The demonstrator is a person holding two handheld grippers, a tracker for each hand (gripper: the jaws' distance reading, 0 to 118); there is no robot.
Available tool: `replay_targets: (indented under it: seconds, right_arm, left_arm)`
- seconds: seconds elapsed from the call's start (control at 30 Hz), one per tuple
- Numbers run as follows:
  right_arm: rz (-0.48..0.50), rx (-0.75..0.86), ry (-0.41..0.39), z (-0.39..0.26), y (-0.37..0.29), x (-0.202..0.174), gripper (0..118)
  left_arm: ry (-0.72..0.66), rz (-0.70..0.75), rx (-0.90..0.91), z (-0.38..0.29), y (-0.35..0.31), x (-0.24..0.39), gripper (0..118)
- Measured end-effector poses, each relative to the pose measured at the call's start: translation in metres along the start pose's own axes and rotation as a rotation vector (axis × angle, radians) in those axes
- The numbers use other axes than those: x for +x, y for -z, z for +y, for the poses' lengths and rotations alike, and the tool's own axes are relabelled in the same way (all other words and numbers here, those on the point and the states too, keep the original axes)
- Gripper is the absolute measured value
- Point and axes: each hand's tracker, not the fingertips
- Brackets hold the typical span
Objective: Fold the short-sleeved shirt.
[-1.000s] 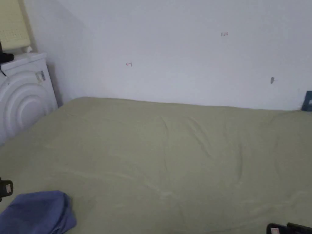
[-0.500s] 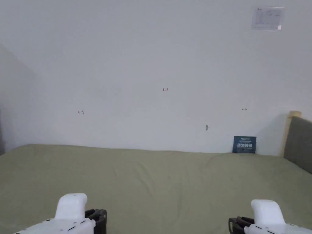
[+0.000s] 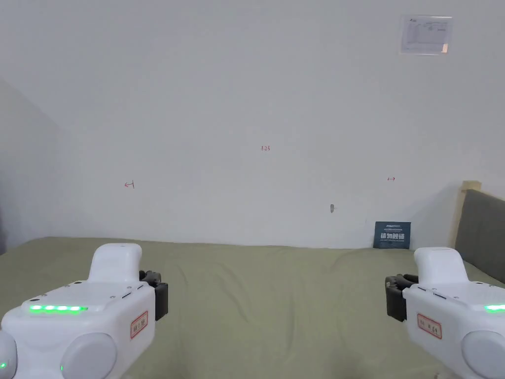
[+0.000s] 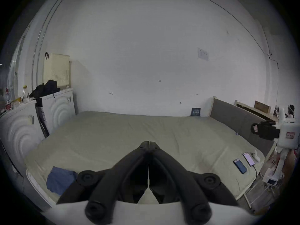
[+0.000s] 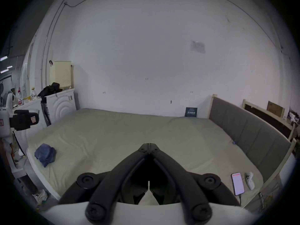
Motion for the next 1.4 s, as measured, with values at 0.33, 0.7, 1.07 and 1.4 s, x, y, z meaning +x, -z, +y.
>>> replay_targets:
  seconds: [0.33, 0.7, 1.07, 1.4]
  right_arm:
    - [-0.080, -0.003, 0.003, -0.011, 0.009, -0.004, 106]
    - [-0.121, 0.091, 0.022, -0.033, 0.010, -0.001, 116]
    - [-0.062, 0.180, 0.021, -0.031, 0.014, -0.012, 117]
    - [0.006, 0.137, 0.051, -0.035, 0.015, -0.016, 117]
  left_arm:
    - [0.022, 0.035, -0.016, -0.001, 0.022, -0.002, 103]
    - [-0.009, 0.098, 0.060, -0.018, 0.029, -0.004, 115]
    - [-0.009, 0.107, 0.092, -0.027, 0.038, 0.000, 115]
    - [-0.019, 0.079, 0.066, -0.030, 0.039, -0.004, 115]
